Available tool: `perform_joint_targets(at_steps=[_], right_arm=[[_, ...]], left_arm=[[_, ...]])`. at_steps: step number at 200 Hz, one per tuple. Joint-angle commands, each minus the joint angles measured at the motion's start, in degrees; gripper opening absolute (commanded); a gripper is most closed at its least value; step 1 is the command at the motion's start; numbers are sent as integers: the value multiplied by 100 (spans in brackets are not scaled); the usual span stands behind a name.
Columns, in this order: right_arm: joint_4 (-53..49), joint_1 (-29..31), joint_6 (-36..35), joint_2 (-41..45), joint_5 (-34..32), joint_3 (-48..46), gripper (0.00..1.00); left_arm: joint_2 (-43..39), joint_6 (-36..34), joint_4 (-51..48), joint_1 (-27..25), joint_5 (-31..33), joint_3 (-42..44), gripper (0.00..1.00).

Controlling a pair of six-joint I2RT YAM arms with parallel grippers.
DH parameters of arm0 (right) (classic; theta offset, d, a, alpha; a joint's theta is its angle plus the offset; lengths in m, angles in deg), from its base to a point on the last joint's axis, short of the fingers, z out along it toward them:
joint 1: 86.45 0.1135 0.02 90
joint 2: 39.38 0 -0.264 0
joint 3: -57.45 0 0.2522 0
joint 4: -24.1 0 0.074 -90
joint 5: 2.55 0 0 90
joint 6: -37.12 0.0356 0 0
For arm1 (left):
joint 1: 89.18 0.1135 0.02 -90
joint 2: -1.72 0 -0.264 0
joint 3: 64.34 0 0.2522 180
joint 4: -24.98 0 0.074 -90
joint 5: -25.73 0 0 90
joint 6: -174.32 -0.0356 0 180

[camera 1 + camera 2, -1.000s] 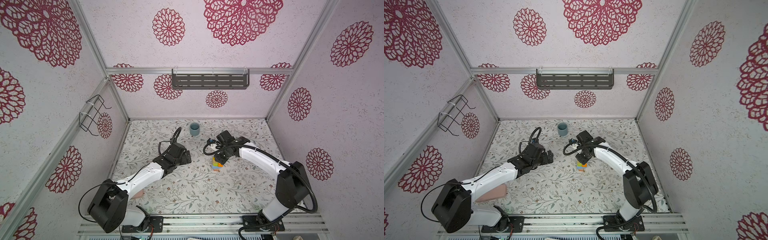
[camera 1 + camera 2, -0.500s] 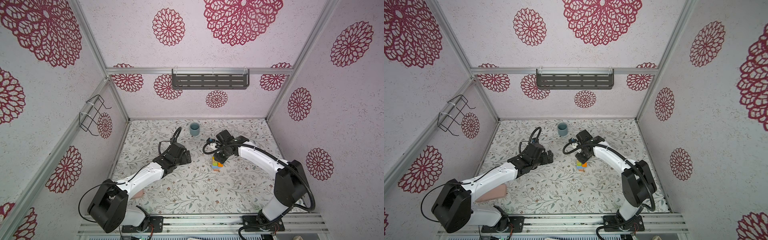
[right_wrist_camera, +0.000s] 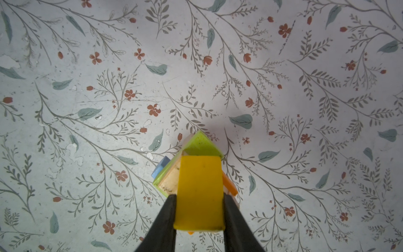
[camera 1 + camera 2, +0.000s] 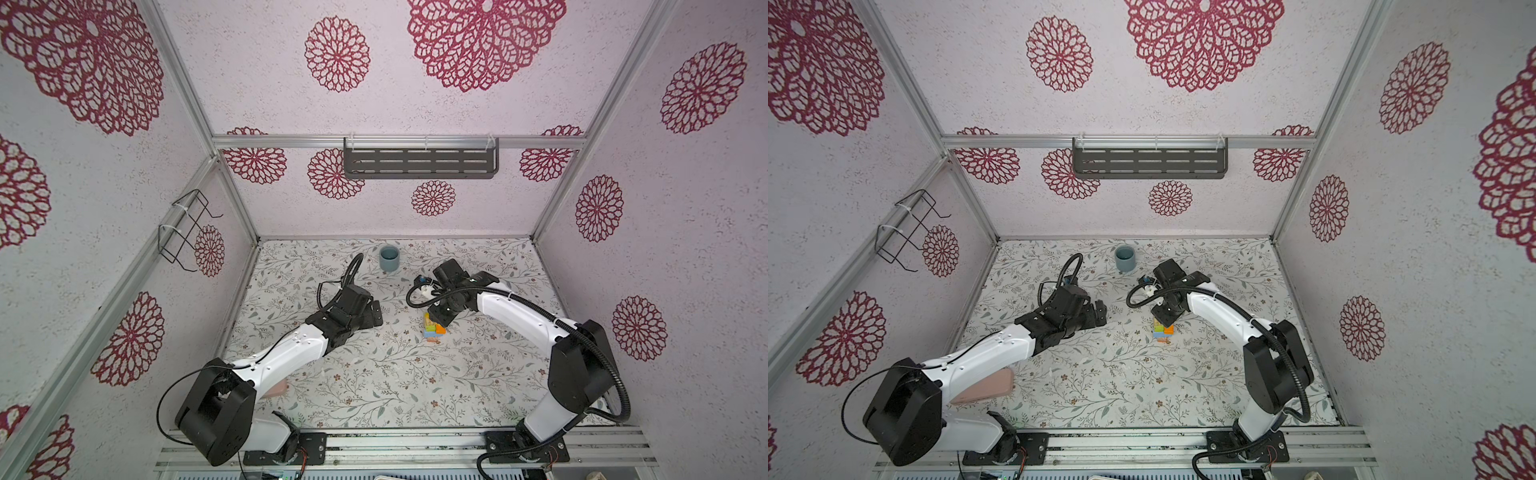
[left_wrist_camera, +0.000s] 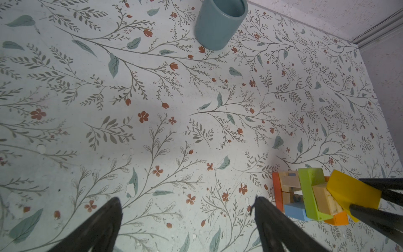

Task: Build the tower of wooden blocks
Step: 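Lower the yellow block onto the top of the stack with the right gripper, then open the right gripper and lift it off the yellow block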

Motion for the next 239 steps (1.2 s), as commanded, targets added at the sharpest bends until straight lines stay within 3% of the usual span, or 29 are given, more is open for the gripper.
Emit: perform_joint_targets(at_steps=[1,62,126,154,192,218,239], right_arm=[[-25,-36,-29,239,95,89,37],[54,-34,-18,317,36,25,54],[413,-69,97,863,-90,-91,58],[1012,-112,313,1639,-409,-461,61],[2435,-236,712,3433,-712,-1717,71],[3197,-303,1053,4438,-908,-2563,84],[3412,-347,1346,4745,-1231,-2928,95]], left_arm=[[-55,24,-36,-22,94,-126,97],[-167,-12,8,-22,40,-71,97],[-465,-201,-383,-13,528,-270,97],[-681,-352,-882,3,990,-606,97],[-1436,-523,-1515,193,1640,-879,97],[-2043,-508,-1776,707,1838,-782,97],[-2421,-428,-2033,1326,1686,-684,97]])
